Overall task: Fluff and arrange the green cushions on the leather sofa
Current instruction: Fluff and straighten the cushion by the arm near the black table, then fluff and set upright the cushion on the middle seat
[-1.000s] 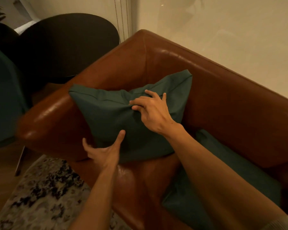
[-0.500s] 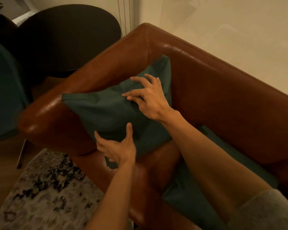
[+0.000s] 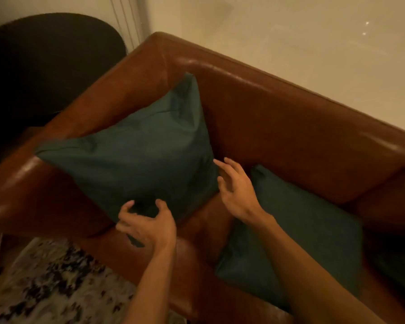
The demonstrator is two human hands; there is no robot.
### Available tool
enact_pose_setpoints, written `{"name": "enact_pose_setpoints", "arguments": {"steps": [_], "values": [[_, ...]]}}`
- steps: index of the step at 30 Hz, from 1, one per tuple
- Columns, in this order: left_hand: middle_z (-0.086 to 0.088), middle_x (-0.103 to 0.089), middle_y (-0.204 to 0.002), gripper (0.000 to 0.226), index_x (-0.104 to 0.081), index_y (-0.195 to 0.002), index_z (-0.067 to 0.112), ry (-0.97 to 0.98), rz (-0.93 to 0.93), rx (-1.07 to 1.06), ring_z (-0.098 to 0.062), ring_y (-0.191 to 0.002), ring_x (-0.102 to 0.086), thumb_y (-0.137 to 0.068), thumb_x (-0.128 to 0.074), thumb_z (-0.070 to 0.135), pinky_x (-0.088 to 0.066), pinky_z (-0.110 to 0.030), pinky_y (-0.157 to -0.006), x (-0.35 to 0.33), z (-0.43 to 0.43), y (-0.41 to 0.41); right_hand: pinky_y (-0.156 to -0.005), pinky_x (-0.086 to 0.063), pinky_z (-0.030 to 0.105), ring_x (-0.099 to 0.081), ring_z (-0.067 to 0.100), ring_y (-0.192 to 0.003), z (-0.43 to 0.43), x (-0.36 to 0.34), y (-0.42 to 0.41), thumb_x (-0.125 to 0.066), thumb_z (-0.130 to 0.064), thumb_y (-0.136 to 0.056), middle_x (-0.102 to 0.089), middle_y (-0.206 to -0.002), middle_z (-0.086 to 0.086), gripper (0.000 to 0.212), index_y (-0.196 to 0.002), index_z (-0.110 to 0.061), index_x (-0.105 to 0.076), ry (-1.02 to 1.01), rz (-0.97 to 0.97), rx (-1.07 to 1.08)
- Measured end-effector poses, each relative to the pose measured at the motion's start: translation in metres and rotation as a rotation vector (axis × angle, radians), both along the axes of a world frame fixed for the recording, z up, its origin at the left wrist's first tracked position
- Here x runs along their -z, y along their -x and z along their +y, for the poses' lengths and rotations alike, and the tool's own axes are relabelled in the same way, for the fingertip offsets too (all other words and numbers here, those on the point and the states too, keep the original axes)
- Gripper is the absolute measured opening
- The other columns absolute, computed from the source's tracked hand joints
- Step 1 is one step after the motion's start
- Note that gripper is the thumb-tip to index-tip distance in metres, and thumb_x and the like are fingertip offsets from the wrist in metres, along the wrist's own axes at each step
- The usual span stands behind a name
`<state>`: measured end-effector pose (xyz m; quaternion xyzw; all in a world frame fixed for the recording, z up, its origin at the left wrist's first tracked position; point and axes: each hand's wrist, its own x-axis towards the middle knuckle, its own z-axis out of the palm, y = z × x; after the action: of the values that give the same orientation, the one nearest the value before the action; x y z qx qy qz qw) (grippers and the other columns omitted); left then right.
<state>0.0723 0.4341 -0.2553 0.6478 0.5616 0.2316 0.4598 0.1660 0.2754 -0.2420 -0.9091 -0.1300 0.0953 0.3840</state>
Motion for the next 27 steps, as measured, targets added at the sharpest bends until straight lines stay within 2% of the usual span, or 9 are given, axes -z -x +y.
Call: {"name": "enact_pose_setpoints", "arguments": {"steps": [2,6,9,12,14,16,18,24,27], "values": [[-0.013,-0.046,-0.116,0.044,-0.054,-0.115,0.013,0.043,0.044,0.124,-0.028,-0.095,-0.053,-0.077,-0.076,0.012,-0.043,-0.037,-0.091,0.005,-0.017,0.002,-0.11,-0.03,0.021,-0.043,0.019,-0.135,-0.037,0.011,0.017,-0.055,-0.012,-0.096,-0.048,-0.143,0.006,0.04,-0.135,-0.023,-0.057,0.003,0.072,0.105],[-0.018,-0.061,-0.103,0.028,-0.064,-0.104,0.007,0.137,0.11,0.415,-0.014,-0.064,-0.049,-0.078,-0.073,0.001,-0.029,-0.013,-0.066,0.017,-0.061,0.003,-0.095,-0.031,0.01,-0.057,0.021,-0.114,-0.118,0.029,0.058,-0.06,-0.004,-0.092,-0.06,-0.121,0.008,0.032,-0.12,-0.019,-0.066,0.045,0.15,0.378],[-0.015,-0.065,-0.099,0.028,-0.064,-0.104,0.009,0.247,0.166,0.615,-0.024,-0.077,-0.061,-0.078,-0.075,0.004,-0.035,-0.014,-0.065,0.029,-0.095,0.001,-0.086,-0.033,0.005,-0.056,0.015,-0.101,-0.178,0.04,0.087,-0.06,-0.004,-0.091,-0.059,-0.117,0.01,0.029,-0.118,-0.015,-0.067,0.074,0.187,0.605],[-0.009,-0.064,-0.107,0.038,-0.06,-0.103,0.022,0.339,0.208,0.795,-0.029,-0.092,-0.065,-0.07,-0.08,0.025,-0.049,-0.027,-0.081,0.045,-0.13,0.002,-0.092,-0.043,0.025,-0.057,0.023,-0.096,-0.234,0.057,0.113,-0.062,-0.009,-0.09,-0.06,-0.117,0.018,0.031,-0.12,-0.013,-0.065,0.106,0.269,0.839],[-0.002,-0.058,-0.119,0.051,-0.058,-0.117,0.018,0.393,0.27,0.91,-0.023,-0.104,-0.061,-0.074,-0.083,0.027,-0.048,-0.031,-0.091,0.055,-0.148,0.003,-0.099,-0.044,0.036,-0.057,0.031,-0.107,-0.265,0.073,0.128,-0.063,-0.016,-0.091,-0.061,-0.119,0.023,0.034,-0.125,-0.012,-0.061,0.108,0.376,0.965],[0.003,-0.051,-0.131,0.078,-0.048,-0.136,0.012,0.442,0.297,0.989,-0.015,-0.116,-0.054,-0.07,-0.084,0.036,-0.043,-0.026,-0.098,0.067,-0.163,0.001,-0.107,-0.039,0.04,-0.05,0.037,-0.121,-0.29,0.085,0.141,-0.063,-0.024,-0.092,-0.057,-0.126,0.027,0.042,-0.131,-0.011,-0.055,0.087,0.486,1.05],[0.0,-0.046,-0.147,0.106,-0.038,-0.147,0.014,0.425,0.345,1.048,-0.018,-0.131,-0.049,-0.06,-0.083,0.055,-0.04,-0.033,-0.11,0.081,-0.172,-0.002,-0.111,-0.035,0.041,-0.043,0.04,-0.13,-0.309,0.093,0.148,-0.063,-0.03,-0.093,-0.047,-0.137,0.028,0.051,-0.138,-0.011,-0.049,0.068,0.559,1.091],[-0.003,-0.043,-0.152,0.105,-0.03,-0.153,0.019,0.311,0.397,1.083,-0.023,-0.138,-0.044,-0.069,-0.081,0.055,-0.037,-0.038,-0.114,0.099,-0.188,-0.017,-0.116,-0.031,0.043,-0.038,0.037,-0.138,-0.345,0.124,0.153,-0.065,-0.048,-0.088,-0.038,-0.149,0.022,0.073,-0.148,-0.02,-0.035,-0.078,0.598,1.115],[0.002,-0.053,-0.143,0.097,-0.033,-0.151,0.023,0.333,0.374,1.081,-0.022,-0.13,-0.053,-0.072,-0.081,0.052,-0.042,-0.034,-0.107,0.103,-0.198,-0.019,-0.116,-0.032,0.047,-0.038,0.031,-0.14,-0.358,0.141,0.154,-0.067,-0.072,-0.07,-0.04,-0.152,0.012,0.099,-0.149,-0.024,-0.031,-0.193,0.608,1.124]]}}
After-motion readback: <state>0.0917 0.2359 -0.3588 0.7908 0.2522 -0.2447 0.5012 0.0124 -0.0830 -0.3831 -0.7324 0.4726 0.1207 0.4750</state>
